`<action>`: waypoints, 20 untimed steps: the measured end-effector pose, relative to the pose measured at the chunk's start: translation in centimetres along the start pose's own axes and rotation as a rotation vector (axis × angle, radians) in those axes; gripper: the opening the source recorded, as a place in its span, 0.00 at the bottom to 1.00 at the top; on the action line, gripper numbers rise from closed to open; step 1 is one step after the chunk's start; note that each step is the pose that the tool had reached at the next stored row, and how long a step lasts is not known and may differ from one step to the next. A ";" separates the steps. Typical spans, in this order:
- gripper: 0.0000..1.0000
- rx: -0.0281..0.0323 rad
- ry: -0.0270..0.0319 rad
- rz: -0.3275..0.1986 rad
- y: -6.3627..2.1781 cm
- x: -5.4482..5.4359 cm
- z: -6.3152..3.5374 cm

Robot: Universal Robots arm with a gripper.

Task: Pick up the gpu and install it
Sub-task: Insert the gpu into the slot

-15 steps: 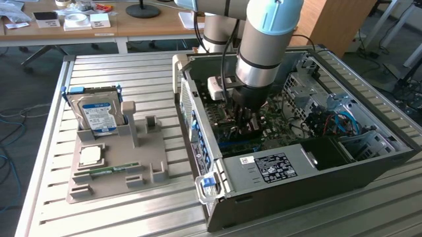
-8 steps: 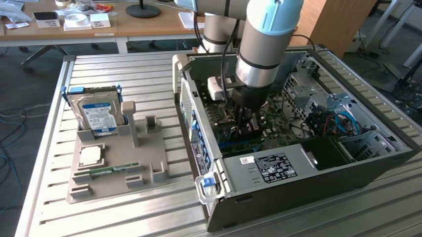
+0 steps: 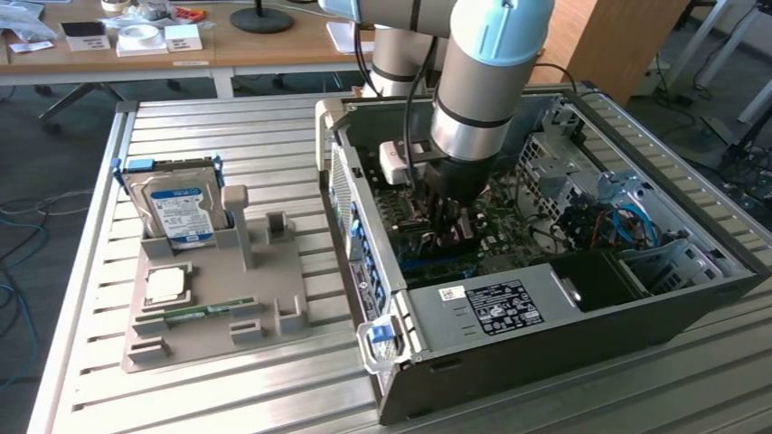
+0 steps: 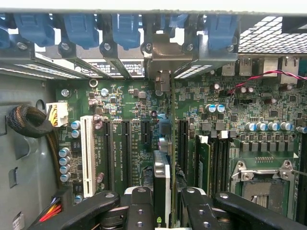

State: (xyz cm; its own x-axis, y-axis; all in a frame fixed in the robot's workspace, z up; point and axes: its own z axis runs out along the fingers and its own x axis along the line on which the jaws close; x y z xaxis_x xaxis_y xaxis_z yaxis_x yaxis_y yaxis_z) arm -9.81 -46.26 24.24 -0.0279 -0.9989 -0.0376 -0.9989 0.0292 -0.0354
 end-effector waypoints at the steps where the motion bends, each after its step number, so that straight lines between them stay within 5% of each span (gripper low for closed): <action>1: 0.27 0.0000 0.0000 0.000 0.00 0.0 0.00; 20: 0.27 -0.0001 0.0001 0.000 0.08 0.0 0.11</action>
State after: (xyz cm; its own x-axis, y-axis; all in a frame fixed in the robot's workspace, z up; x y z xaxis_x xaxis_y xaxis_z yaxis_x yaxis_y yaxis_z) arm -9.88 -46.26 24.13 -0.0279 -0.9989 -0.0375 -0.9990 0.0292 -0.0352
